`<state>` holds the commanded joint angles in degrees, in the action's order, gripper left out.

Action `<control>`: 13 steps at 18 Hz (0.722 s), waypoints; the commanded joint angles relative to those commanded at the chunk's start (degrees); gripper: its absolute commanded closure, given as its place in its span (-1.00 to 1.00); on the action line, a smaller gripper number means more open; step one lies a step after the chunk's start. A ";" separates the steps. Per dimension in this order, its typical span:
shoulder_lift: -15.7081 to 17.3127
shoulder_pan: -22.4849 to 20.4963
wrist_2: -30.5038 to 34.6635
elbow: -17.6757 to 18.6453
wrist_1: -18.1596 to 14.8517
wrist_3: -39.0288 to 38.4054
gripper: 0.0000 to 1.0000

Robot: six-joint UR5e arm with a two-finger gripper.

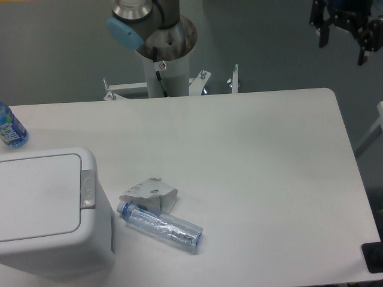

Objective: Open the trash can

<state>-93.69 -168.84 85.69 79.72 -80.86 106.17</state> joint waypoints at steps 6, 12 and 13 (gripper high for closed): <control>0.00 0.26 0.00 0.00 0.00 0.00 -1.00; 1.05 0.79 -2.19 1.31 -0.09 -0.70 -1.00; 1.58 0.97 -2.98 2.10 -0.09 -2.36 -1.00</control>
<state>-92.11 -167.87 82.71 81.82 -80.95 103.82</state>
